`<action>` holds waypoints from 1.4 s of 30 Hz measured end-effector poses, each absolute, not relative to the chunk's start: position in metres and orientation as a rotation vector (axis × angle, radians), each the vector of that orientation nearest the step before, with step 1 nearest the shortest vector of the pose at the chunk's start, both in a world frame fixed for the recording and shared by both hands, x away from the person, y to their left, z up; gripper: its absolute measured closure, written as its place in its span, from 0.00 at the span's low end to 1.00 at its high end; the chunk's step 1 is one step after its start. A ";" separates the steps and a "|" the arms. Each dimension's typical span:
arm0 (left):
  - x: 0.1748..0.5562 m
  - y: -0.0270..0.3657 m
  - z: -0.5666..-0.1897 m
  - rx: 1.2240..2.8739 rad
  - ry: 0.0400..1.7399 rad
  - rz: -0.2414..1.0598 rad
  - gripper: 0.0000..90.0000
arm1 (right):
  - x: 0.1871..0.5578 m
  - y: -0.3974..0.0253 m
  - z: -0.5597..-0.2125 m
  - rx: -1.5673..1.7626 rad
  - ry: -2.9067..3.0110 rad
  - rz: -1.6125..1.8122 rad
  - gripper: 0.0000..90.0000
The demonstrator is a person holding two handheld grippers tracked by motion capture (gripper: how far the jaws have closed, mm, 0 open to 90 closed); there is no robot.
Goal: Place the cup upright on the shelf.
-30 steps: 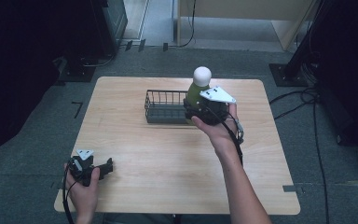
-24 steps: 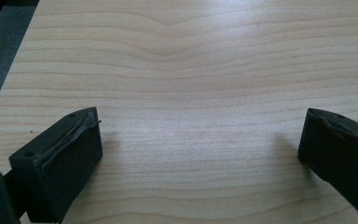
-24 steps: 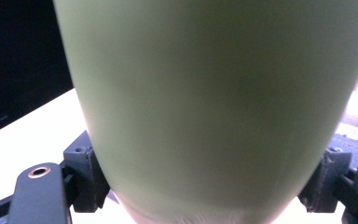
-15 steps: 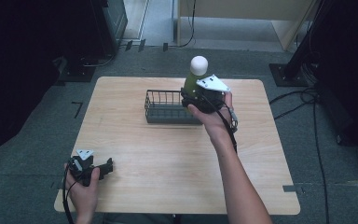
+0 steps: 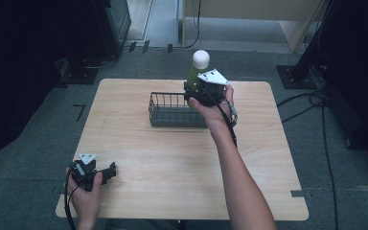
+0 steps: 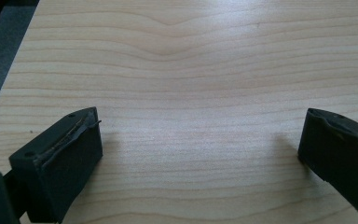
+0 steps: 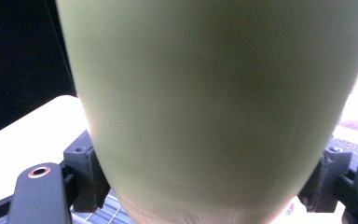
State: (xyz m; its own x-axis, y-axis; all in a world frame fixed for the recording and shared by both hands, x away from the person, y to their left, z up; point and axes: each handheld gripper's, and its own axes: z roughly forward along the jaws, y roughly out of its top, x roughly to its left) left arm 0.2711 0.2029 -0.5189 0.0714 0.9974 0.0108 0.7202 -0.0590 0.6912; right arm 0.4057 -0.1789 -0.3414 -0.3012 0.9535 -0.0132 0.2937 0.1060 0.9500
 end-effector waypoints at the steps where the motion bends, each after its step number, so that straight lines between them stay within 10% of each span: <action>1: 0.271 0.203 -0.519 1.835 1.701 0.694 0.00 | 0.406 -0.179 -0.341 1.231 1.697 1.217 0.22; 42: 0.271 0.203 -0.519 1.835 1.699 0.693 0.00 | 0.447 -0.179 -0.398 1.373 1.682 1.222 0.21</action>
State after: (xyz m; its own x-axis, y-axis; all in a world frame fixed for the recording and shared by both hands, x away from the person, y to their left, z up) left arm 0.2713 0.2028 -0.5190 0.0731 0.9973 0.0099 0.7198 -0.0596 0.6916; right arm 0.4473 -0.1787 -0.3980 -0.2503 0.9651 0.0766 0.3712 0.0226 0.9283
